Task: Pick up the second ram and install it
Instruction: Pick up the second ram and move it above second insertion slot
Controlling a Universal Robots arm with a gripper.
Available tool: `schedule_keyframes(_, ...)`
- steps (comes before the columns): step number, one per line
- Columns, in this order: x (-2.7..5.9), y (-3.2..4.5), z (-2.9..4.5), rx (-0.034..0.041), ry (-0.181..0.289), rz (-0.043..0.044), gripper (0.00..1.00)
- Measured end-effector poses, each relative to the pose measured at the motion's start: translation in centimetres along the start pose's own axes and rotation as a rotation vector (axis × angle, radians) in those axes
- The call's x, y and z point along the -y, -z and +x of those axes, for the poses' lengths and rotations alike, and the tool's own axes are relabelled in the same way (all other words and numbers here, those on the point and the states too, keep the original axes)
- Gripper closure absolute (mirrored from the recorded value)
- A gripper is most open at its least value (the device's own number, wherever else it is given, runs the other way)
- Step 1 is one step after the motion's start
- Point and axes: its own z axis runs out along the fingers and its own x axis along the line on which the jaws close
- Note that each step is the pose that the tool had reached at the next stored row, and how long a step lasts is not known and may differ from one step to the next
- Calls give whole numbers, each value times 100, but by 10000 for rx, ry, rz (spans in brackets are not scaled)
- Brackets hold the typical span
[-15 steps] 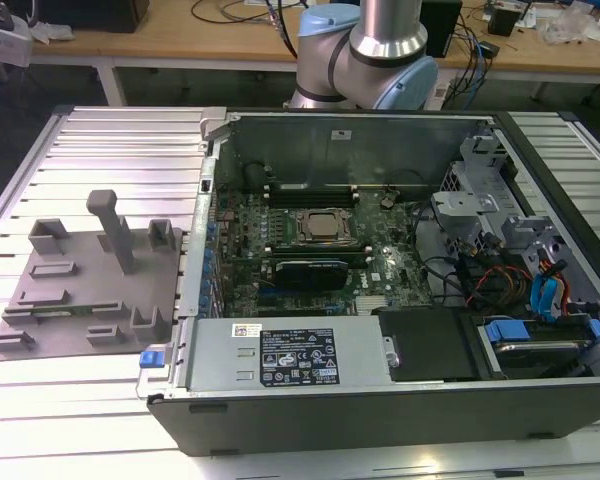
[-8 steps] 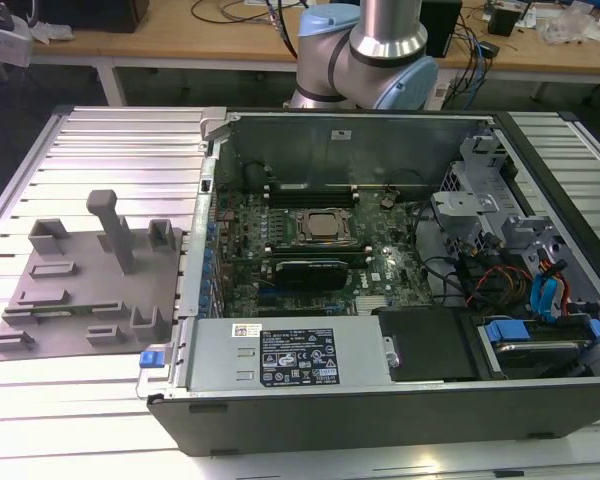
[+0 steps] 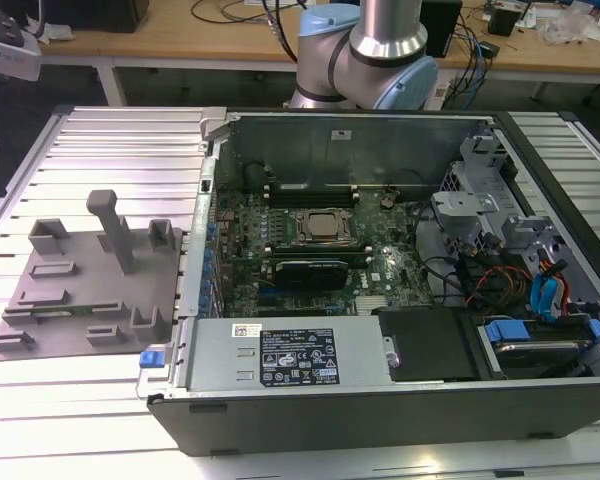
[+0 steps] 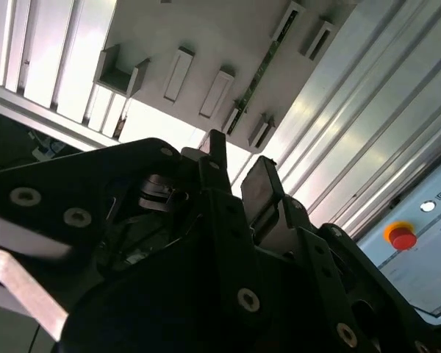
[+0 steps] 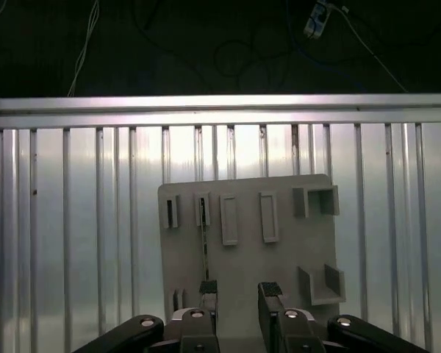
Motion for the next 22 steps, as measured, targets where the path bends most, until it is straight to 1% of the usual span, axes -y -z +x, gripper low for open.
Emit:
schedule_keyframes(2,5,-54,1,-1,0,-1,66)
schedule_keyframes(3,9,-107,2,-1,0,-2,66)
schedule_keyframes(4,11,-145,3,0,0,-1,66)
schedule_keyframes(6,13,-182,4,0,0,0,66)
schedule_keyframes(9,16,-230,5,-1,0,0,66)
schedule_keyframes(20,21,-344,8,-1,0,-1,66)
schedule_keyframes(22,23,-375,9,0,0,0,66)
